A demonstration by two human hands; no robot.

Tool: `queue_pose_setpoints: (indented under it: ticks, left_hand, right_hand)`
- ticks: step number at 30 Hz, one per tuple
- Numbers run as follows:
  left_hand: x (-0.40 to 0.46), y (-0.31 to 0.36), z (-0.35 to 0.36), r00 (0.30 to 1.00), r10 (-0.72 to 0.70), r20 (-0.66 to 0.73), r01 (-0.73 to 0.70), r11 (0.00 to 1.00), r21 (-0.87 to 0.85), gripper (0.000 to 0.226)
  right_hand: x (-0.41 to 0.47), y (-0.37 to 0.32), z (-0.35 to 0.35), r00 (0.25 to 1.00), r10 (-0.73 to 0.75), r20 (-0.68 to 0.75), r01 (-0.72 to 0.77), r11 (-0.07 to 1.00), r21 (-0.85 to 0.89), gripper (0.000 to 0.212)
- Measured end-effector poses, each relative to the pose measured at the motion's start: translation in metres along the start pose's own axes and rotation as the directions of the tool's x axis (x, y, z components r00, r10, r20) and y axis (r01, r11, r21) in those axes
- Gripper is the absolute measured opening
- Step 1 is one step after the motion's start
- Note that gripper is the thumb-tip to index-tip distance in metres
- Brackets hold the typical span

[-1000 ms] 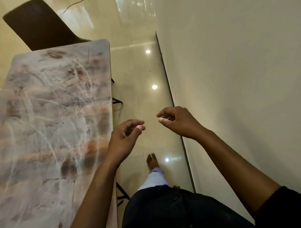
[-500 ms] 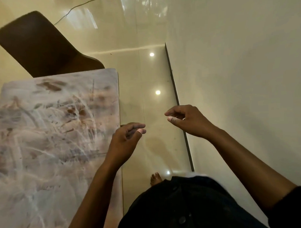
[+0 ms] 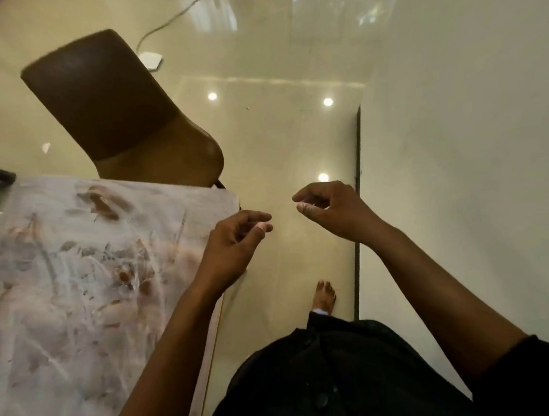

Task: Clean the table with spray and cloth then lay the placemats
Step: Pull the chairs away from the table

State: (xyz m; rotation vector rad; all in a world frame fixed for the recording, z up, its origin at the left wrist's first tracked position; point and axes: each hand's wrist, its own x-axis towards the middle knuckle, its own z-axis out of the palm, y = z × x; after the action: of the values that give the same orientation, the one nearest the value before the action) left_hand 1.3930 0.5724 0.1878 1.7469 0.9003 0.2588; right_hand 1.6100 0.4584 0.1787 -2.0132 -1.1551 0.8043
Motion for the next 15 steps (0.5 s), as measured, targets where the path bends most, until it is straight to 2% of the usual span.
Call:
queue_pose_setpoints:
  ticks: [6,15]
  left_hand:
    - [0.118,0.030,0.000,0.988,-0.085,-0.130,0.075,0.994,-0.077,0.021]
    - [0.297,0.034,-0.032,0.969,-0.136,-0.206,0.096,0.977,-0.191,0.022]
  right_hand:
    - [0.126,0.006,-0.061,0.993,-0.063,0.096,0.066,0.997,-0.026,0.017]
    - [0.318,0.012,-0.115,0.977,-0.110,0.183,0.123,0.990,-0.064,0.019]
